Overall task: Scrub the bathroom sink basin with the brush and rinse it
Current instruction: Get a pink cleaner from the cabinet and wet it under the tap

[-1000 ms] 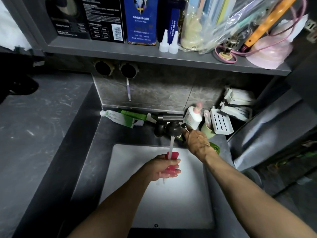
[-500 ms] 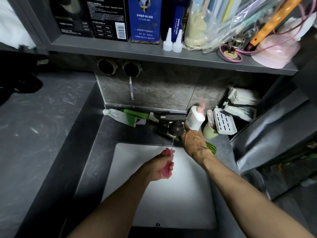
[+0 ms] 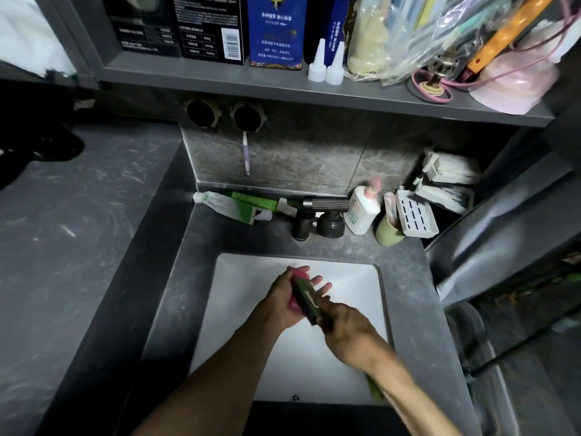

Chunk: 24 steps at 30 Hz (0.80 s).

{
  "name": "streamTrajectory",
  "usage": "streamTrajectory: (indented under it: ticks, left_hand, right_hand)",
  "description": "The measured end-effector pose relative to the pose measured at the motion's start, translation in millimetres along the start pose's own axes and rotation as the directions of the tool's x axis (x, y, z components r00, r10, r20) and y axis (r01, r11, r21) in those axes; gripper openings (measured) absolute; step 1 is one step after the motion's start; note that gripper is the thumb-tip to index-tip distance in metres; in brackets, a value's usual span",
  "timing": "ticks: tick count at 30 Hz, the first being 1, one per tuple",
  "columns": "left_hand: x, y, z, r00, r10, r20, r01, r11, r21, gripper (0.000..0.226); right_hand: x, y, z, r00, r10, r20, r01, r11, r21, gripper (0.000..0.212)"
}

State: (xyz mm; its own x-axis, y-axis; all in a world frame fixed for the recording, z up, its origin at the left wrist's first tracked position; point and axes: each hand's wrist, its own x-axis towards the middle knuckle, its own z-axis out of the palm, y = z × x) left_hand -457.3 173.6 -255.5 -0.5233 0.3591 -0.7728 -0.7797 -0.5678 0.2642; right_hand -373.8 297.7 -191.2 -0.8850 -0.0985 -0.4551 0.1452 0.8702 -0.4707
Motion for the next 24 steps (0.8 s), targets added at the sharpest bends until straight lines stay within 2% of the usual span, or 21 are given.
streamTrajectory:
  ticks: [3, 5, 7, 8, 9, 11, 12, 13, 14, 16, 18, 19, 21, 24]
  left_hand:
    - [-4, -17, 4, 0.999, -0.041, -0.011, 0.042, 0.998, 0.051, 0.039]
    - [-4, -25, 5, 0.999, -0.045, -0.017, 0.046, 0.998, 0.046, 0.050]
    - [-6, -28, 3, 0.999, -0.027, -0.036, 0.029, 0.998, 0.049, 0.058]
    - [-5, -27, 1, 0.999, -0.010, -0.038, 0.012, 0.998, 0.066, 0.060]
    - [-4, -24, -1, 0.999, 0.013, -0.041, -0.009, 0.996, 0.091, 0.062]
    - [-4, -13, -2, 0.997, 0.062, -0.041, -0.054, 0.985, 0.162, 0.065]
    - [-5, -8, 0, 0.997, 0.073, -0.040, -0.064, 0.978, 0.198, 0.065]
    - [-5, -2, 1, 0.996, 0.080, -0.047, -0.067, 0.972, 0.225, 0.063]
    - [-6, 3, 4, 0.996, 0.082, -0.046, -0.069, 0.968, 0.242, 0.059]
    - [-7, 7, 10, 0.994, 0.089, -0.058, -0.068, 0.954, 0.292, 0.048]
    - [-6, 8, 15, 0.993, 0.082, -0.082, -0.051, 0.943, 0.329, 0.040]
    - [-5, 8, 16, 0.992, 0.072, -0.108, -0.031, 0.941, 0.336, 0.034]
    - [-5, 12, 14, 0.985, 0.053, -0.164, 0.005, 0.941, 0.338, 0.019]
    - [-4, 18, 6, 0.981, 0.046, -0.189, 0.019, 0.944, 0.329, 0.014]
  right_hand:
    - [5, -2, 7, 0.992, 0.094, -0.085, -0.098, 0.994, -0.046, 0.041]
    - [18, -1, 3, 0.981, 0.162, -0.107, -0.166, 0.986, -0.027, 0.041]
    - [28, 0, 1, 0.978, 0.200, -0.065, -0.198, 0.979, 0.043, 0.040]
    - [31, 2, 0, 0.980, 0.194, -0.031, -0.188, 0.972, 0.144, 0.040]
    - [32, 4, 0, 0.982, 0.189, 0.004, -0.180, 0.928, 0.326, 0.042]
    - [28, 9, -1, 0.978, 0.190, 0.080, -0.190, 0.679, 0.709, 0.035]
    - [28, 12, -1, 0.977, 0.186, 0.104, -0.195, 0.578, 0.793, 0.031]
    - [26, 15, -2, 0.976, 0.178, 0.126, -0.203, 0.532, 0.822, 0.030]
    - [25, 15, -4, 0.975, 0.175, 0.136, -0.212, 0.554, 0.805, 0.030]
    - [31, 19, -9, 0.978, 0.191, 0.083, -0.198, 0.735, 0.648, 0.026]
    - [44, 18, -25, 0.981, 0.185, -0.057, -0.160, 0.939, 0.303, 0.028]
    - [53, 17, -35, 0.979, 0.156, -0.133, -0.148, 0.986, 0.072, 0.038]
    - [70, 6, -55, 0.970, 0.082, -0.228, -0.149, 0.944, -0.295, 0.052]
    - [98, -8, -76, 0.970, 0.039, -0.239, -0.170, 0.813, -0.557, 0.037]
